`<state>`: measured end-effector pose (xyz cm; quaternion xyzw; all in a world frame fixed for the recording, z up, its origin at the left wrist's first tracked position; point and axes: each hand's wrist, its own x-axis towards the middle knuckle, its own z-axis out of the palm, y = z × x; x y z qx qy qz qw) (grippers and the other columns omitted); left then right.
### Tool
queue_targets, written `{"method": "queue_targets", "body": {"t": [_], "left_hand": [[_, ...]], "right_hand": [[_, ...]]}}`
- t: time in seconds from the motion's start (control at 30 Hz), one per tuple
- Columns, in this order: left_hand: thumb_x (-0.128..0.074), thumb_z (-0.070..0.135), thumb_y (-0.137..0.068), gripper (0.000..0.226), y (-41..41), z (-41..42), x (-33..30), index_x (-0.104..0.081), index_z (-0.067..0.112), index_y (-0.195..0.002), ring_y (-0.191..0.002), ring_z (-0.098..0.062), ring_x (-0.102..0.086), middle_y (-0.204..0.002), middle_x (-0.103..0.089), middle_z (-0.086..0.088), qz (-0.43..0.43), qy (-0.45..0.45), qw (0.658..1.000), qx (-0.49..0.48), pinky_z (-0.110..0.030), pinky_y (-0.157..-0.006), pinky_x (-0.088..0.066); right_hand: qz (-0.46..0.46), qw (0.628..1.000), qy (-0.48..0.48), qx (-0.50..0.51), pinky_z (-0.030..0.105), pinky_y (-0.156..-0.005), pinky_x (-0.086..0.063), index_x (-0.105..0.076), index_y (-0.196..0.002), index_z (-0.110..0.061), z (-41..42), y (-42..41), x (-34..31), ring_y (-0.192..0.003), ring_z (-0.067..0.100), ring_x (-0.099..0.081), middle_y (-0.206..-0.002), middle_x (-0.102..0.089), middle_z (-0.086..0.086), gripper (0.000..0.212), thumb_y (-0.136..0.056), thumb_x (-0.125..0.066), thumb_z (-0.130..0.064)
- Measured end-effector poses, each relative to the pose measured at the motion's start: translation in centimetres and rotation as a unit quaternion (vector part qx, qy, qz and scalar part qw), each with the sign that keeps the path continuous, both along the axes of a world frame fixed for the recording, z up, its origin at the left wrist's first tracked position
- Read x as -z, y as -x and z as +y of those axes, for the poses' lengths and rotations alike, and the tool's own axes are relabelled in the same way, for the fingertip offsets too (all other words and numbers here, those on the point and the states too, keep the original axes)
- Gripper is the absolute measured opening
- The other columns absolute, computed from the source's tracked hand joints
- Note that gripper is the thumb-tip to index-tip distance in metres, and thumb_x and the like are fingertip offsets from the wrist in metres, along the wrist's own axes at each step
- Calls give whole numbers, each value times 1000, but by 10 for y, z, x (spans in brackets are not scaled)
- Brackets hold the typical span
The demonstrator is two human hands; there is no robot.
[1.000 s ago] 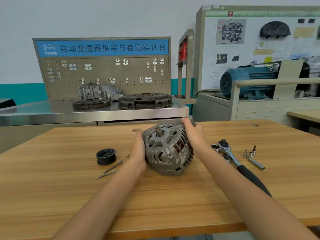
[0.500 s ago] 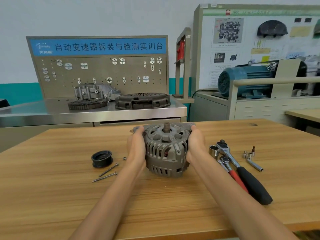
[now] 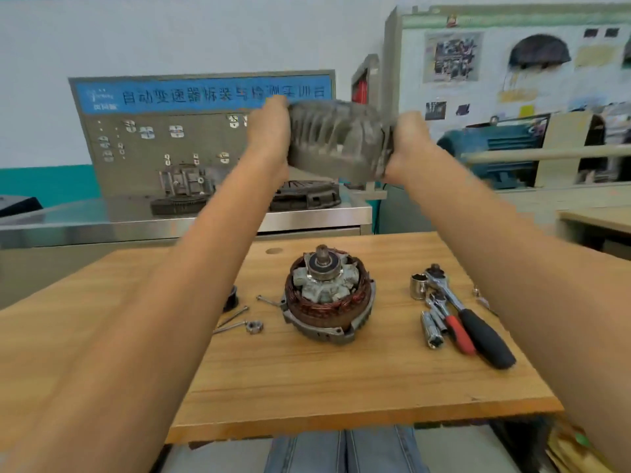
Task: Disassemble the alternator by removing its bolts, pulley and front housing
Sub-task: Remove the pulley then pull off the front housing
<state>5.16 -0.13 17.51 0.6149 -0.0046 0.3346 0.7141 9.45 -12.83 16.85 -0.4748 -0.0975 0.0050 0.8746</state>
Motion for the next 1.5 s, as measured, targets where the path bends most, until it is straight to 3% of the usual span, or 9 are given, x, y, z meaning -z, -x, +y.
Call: {"method": "queue_targets", "body": {"t": [0.17,0.43,0.57,0.67,0.77,0.93,1.1,1.27,1.5], "left_hand": [[-45,24,-92,35,-35,16,65,-55,6,-120,-76,-18,-62,-99,-65,-9,101,36,994,-6,-25,-53,-48],[-44,22,-94,20,-44,28,82,-55,13,-108,-83,-19,-58,-96,-62,-6,98,43,994,40,-35,-78,-45],[-40,5,-76,83,-43,38,89,-9,22,-151,-127,-23,-37,-154,-21,-10,-24,0,995,100,-38,-101,-34],[-38,8,-69,76,-43,40,97,-32,28,-142,-145,-28,-7,-158,-11,-8,-19,-227,970,87,-49,-115,-19],[-43,30,-77,64,-46,43,110,-33,30,-141,-126,-18,-40,-143,-33,-3,2,-294,951,100,-29,-93,-44],[-51,59,-85,80,-65,47,123,-17,27,-149,-123,-5,-33,-134,-28,9,-14,-357,933,32,-16,-94,-32],[-42,42,-97,49,-102,58,119,-43,15,-138,-110,-9,-47,-126,-47,1,-10,-309,948,-73,-6,-79,-38],[-37,53,-96,52,-144,75,129,-41,15,-62,-58,-17,-41,-63,-44,-3,145,-158,956,-202,-33,-52,-28],[-35,59,-94,64,-175,108,169,-56,-2,-93,-93,-37,-60,-108,-61,-24,355,-151,909,-157,-48,-86,-50]], "right_hand": [[74,996,53,27,48,-95,-48,-47,-132,-9,7,-29,69,-108,32,-60,-121,-60,17,45,-96,-26,-28],[84,993,79,22,46,-93,-49,-47,-132,-12,15,-35,84,-108,30,-60,-120,-62,13,46,-89,-42,-27],[68,994,88,-4,45,-104,-33,-46,-137,-13,12,-41,84,-121,26,-50,-133,-55,12,45,-96,-35,-26],[63,996,45,-48,48,-107,-34,-47,-134,-10,3,-46,76,-122,29,-51,-135,-53,14,45,-94,-42,-29],[78,992,50,-81,50,-100,-41,-49,-128,-8,-5,-54,69,-118,30,-53,-133,-53,14,48,-87,-52,-32],[152,980,55,-113,52,-115,-10,-47,-111,2,-9,-78,64,-137,41,-23,-139,-43,21,49,-79,-56,-34],[118,964,199,-129,40,-97,-30,-51,-121,-10,10,-97,65,-110,30,-46,-116,-57,12,50,-80,-52,-38],[-14,918,394,-51,32,-77,-39,-54,-121,-12,38,-119,85,-100,27,-57,-108,-62,12,36,-87,-51,-25],[-16,821,566,-71,31,-66,-47,-49,-114,-8,48,-146,136,-91,23,-58,-101,-62,10,28,-93,-53,-26]]}}
